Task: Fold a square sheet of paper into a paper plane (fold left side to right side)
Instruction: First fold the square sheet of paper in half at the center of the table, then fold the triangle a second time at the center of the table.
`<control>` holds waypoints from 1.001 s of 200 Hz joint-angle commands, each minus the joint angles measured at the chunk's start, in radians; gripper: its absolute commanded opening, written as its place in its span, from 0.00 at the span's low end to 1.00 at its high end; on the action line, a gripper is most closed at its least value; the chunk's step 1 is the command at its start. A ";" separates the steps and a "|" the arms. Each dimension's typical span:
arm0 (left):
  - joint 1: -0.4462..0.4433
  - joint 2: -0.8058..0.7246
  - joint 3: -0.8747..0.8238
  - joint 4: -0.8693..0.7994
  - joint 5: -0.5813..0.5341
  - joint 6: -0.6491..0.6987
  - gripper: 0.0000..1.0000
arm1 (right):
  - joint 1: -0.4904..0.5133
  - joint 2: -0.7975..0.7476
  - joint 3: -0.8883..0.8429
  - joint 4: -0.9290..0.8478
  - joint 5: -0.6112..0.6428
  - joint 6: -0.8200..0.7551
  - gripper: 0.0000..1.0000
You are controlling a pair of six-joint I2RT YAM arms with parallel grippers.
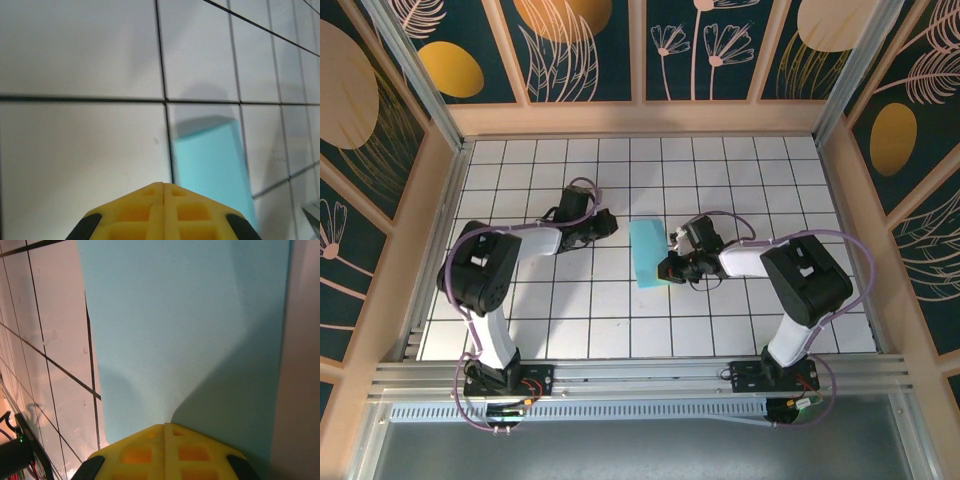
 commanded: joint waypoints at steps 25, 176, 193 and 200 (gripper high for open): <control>-0.112 -0.033 -0.064 0.049 0.030 -0.107 0.07 | 0.030 -0.007 -0.036 -0.030 0.078 0.060 0.00; -0.144 0.111 -0.012 -0.015 -0.015 -0.062 0.05 | 0.039 -0.059 0.043 0.009 -0.020 0.062 0.05; -0.143 0.116 -0.015 -0.022 -0.019 -0.052 0.04 | 0.032 -0.080 0.076 -0.013 -0.031 0.045 0.10; -0.143 0.116 -0.017 -0.023 -0.019 -0.048 0.04 | 0.025 -0.090 0.087 -0.029 -0.030 0.035 0.13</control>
